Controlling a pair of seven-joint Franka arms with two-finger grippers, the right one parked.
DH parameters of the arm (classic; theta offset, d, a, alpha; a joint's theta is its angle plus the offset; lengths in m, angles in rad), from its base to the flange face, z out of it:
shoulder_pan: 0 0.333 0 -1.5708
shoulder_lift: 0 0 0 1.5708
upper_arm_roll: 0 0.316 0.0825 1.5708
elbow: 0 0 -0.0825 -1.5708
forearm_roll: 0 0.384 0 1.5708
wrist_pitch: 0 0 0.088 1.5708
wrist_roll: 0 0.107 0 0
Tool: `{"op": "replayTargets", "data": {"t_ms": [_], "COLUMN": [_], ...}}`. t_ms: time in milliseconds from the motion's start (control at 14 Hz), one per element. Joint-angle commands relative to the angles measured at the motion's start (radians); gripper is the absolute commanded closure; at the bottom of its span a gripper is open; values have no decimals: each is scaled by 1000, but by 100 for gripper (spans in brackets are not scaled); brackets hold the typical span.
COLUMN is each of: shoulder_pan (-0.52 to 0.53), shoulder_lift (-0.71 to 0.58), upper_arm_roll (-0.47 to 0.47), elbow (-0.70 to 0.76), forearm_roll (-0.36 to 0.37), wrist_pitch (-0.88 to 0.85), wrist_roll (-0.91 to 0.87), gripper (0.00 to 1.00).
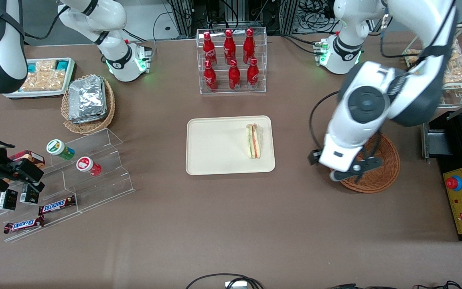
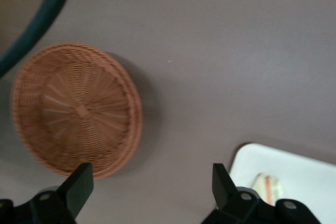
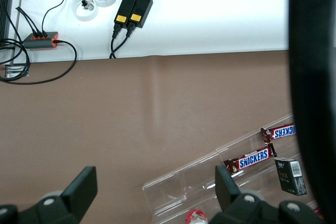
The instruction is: Place sandwich from basket to tray
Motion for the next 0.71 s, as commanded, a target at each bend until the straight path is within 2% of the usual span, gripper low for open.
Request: {"op": "replayTargets", "data": {"t_ms": [0, 143, 357, 643], "shoulder_pan": [14, 11, 11, 14], "shoulder_lift": [-129, -188, -259, -317], "upper_arm_roll": [108, 201, 295, 337], "elbow": [-30, -33, -33, -30], "forearm_roll": [-101, -169, -215, -237], "wrist_pitch": [-62, -115, -188, -224], "wrist_roll": [216, 386, 566, 723], "gripper": [0, 0, 0, 0]}}
